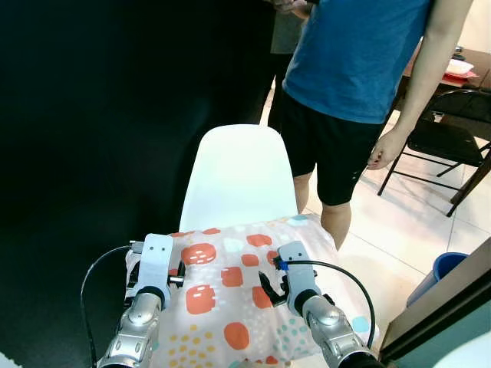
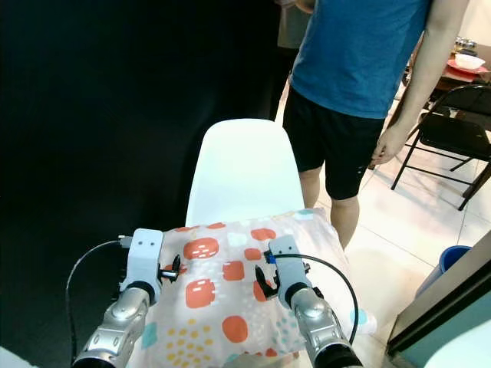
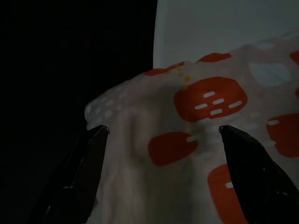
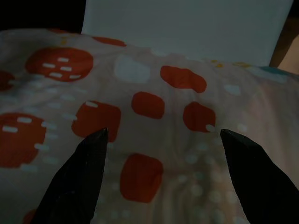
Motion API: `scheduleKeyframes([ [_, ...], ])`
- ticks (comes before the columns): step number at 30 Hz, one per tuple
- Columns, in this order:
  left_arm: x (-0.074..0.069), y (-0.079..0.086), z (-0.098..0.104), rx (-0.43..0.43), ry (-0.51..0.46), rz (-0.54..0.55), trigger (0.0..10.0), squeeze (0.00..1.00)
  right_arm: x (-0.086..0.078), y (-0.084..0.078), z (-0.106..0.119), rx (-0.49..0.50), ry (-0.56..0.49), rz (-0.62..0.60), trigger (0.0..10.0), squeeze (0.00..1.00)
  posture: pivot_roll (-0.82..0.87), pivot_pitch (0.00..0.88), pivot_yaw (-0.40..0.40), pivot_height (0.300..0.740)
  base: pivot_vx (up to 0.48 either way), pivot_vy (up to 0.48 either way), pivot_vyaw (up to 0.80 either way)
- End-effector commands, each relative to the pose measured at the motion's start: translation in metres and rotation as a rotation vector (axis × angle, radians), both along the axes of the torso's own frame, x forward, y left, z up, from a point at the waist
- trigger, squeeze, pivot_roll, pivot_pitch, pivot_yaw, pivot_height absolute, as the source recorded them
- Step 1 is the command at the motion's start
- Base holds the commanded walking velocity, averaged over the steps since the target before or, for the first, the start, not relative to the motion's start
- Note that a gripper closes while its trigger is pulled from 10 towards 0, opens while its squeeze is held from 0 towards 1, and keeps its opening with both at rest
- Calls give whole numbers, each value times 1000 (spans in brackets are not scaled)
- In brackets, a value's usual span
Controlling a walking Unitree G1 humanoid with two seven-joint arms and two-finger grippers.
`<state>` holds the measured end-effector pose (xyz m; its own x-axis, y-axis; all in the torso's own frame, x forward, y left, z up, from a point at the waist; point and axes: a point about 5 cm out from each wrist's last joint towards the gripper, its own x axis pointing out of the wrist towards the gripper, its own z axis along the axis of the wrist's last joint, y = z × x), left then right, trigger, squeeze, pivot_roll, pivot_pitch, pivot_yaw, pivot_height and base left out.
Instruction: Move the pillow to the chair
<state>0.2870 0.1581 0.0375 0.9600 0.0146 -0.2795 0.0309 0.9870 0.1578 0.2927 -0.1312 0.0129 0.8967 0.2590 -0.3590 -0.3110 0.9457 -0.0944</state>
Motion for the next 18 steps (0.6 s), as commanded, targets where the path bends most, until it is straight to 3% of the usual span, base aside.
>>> scheduleKeyframes([
  [1,1,-3,2,37,-2,-47,10000,0,-3,-4,-2,31,-2,-52,10000,0,26,85,-70,740,0,0,0],
  [16,7,-8,6,-57,-11,-26,10000,0,-8,-12,-3,19,-16,-87,10000,0,-6,90,-56,740,0,0,0],
  [18,7,-7,7,-55,-17,-14,10000,0,-7,-12,-1,16,-20,-82,10000,0,-7,91,-59,740,0,-429,0],
])
